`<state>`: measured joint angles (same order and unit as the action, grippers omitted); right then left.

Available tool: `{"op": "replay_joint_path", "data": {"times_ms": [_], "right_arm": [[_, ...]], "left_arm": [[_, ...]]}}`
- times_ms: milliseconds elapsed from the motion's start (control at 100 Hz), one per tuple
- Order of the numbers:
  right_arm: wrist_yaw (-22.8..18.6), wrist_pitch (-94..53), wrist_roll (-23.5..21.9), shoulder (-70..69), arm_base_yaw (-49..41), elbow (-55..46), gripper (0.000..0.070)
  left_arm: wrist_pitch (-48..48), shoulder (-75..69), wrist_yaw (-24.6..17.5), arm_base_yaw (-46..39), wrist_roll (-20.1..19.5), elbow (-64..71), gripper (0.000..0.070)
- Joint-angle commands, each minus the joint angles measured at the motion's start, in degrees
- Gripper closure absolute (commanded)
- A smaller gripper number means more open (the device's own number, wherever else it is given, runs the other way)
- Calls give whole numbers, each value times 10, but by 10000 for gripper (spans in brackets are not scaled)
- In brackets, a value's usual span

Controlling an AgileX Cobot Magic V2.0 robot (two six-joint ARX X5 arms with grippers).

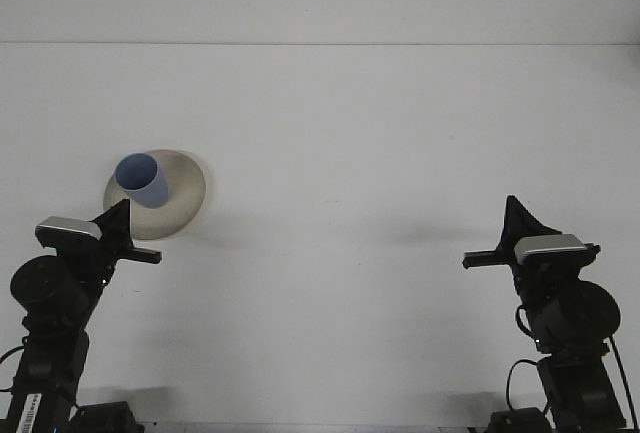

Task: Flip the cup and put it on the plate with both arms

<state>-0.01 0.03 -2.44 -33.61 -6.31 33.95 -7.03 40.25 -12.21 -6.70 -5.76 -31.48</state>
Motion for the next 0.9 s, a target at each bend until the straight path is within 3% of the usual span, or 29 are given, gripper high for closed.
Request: {"op": "replay_joint_path", "data": {"times_ms": [0,150,890], "right_arm": [[0,5,-8,-2,1,1,700],[5,-3,-6,-2,1,1,700],[5,2,-6,-2,1,1,700]], "left_arm": [[-17,2,2,0,10,-11,688],[-33,2,2,0,24,-11,685],[-34,-3,2,0,23,-11,685]]}}
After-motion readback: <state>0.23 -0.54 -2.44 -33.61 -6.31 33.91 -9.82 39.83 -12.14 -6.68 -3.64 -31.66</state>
